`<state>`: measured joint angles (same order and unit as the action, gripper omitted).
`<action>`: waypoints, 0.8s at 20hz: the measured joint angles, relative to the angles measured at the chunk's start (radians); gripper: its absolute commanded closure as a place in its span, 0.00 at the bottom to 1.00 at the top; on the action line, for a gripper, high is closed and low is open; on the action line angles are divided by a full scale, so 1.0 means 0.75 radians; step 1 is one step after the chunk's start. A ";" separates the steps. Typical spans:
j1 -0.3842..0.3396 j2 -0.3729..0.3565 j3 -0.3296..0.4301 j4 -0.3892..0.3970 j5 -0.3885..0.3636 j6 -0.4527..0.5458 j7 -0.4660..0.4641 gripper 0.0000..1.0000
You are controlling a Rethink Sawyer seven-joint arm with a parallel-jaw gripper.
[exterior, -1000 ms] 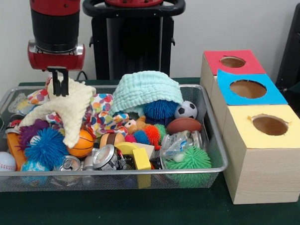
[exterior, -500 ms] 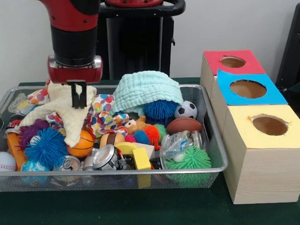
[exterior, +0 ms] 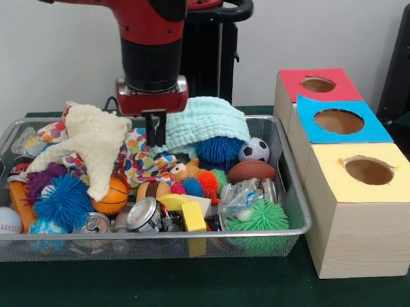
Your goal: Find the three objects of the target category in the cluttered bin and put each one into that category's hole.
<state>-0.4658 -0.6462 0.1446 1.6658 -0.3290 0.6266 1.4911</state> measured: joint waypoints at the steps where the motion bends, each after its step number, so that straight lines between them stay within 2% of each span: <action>1: 0.009 -0.002 -0.005 0.004 0.010 0.000 0.004 1.00; 7: 0.066 -0.005 -0.060 0.030 0.089 -0.001 0.051 1.00; 16: 0.149 0.035 -0.210 0.046 0.188 -0.089 0.241 1.00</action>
<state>-0.3541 -0.6197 -0.0131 1.7003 -0.1876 0.5596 1.6722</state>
